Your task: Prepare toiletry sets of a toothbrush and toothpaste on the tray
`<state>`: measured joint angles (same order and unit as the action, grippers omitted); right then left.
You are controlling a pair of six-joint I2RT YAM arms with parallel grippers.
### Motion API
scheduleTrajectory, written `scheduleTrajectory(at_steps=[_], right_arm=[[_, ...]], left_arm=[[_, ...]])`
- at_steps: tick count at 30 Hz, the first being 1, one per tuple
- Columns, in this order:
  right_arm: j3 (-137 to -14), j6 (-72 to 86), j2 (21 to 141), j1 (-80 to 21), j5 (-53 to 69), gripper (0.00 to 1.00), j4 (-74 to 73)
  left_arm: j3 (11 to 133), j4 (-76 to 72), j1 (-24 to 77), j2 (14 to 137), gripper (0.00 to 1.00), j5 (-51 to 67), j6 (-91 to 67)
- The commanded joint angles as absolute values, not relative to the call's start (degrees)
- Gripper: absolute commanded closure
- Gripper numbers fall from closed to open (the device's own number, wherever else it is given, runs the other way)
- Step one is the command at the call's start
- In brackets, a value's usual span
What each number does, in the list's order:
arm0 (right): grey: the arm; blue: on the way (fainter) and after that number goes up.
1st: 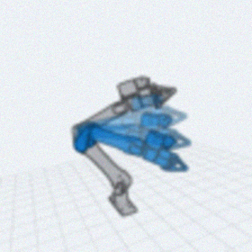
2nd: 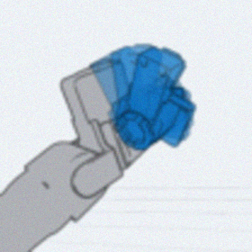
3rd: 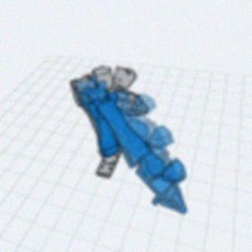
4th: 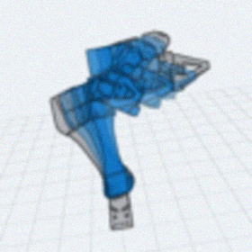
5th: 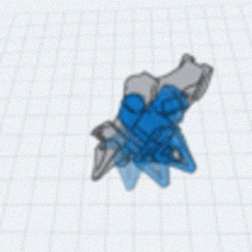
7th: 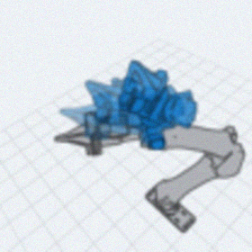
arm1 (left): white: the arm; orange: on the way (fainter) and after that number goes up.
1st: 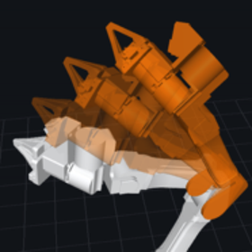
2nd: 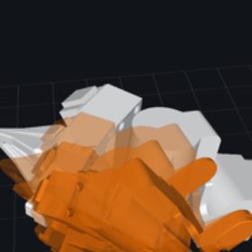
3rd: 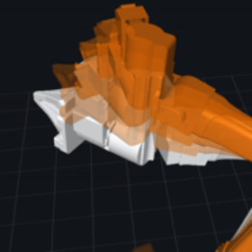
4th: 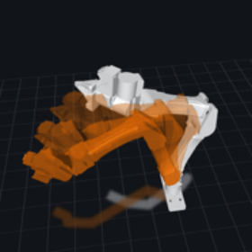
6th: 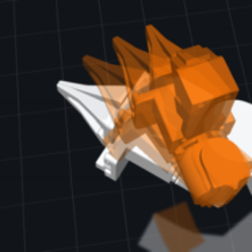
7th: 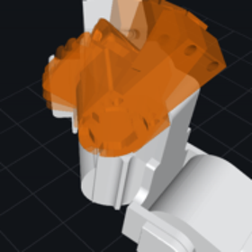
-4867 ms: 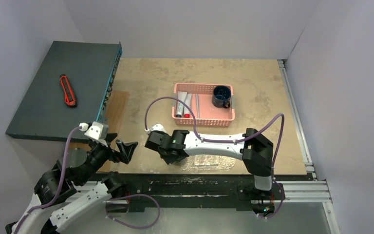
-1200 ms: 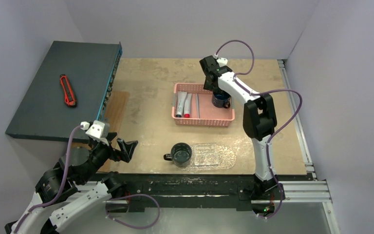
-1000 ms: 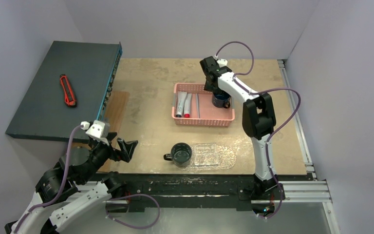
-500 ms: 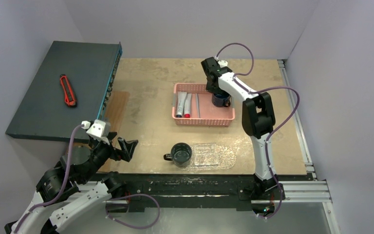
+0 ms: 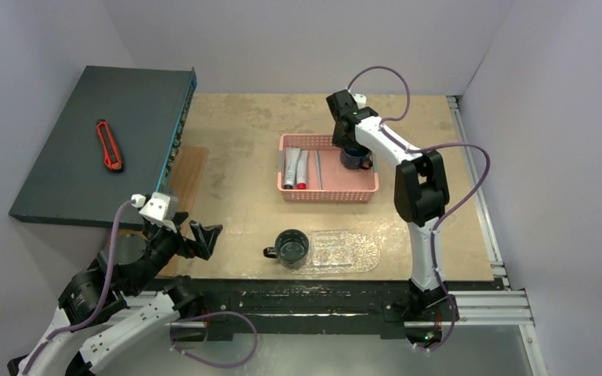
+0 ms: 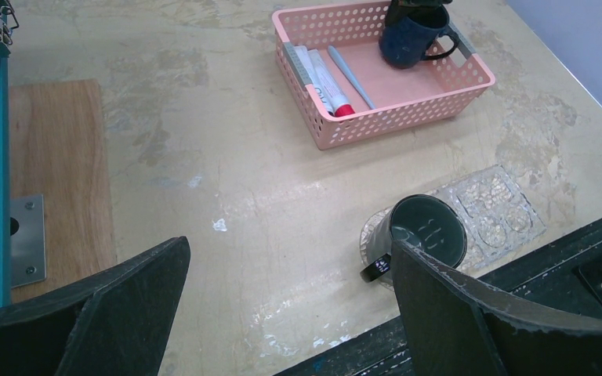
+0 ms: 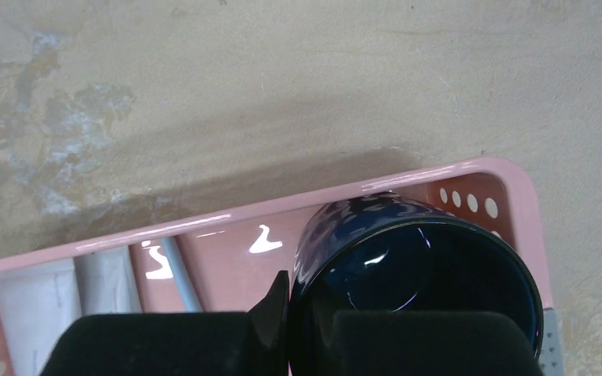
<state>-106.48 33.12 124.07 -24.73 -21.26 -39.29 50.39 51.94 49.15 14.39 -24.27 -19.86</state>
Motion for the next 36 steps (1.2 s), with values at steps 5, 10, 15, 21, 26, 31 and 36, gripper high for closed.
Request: scheduleTrajectory(at_steps=[5, 10, 15, 21, 26, 31, 36], right_arm=[[-106.6, 28.2, 112.1, -25.2, -22.0, 1.0, -35.7], [-105.9, 25.6, 107.9, -26.5, -22.3, 1.0, -37.0], [-101.4, 22.7, 102.5, -28.4, -22.8, 1.0, -38.4], [-93.9, 19.9, 95.2, -32.7, -26.8, 1.0, -40.8], [-86.8, 21.0, 88.2, -36.2, -29.5, 1.0, -43.6], [-76.7, 23.1, 79.6, -36.8, -26.1, 1.0, -43.1], [-68.3, 25.6, 73.3, -37.8, -24.6, 1.0, -42.8]], left_arm=[[50.7, 52.3, 48.2, 13.5, 0.0, -29.1, -18.8], [50.7, 52.3, 48.2, 13.3, 0.0, -28.8, -18.8], [50.7, 52.3, 48.2, 13.4, 0.0, -28.5, -18.8], [50.7, 52.4, 48.2, 13.1, 0.0, -28.3, -18.9], [50.8, 52.4, 48.2, 13.1, 0.0, -28.2, -19.0], [50.7, 52.4, 48.2, 13.2, 0.0, -28.1, -19.0], [50.7, 52.4, 48.1, 13.4, 0.0, -28.1, -19.1]])
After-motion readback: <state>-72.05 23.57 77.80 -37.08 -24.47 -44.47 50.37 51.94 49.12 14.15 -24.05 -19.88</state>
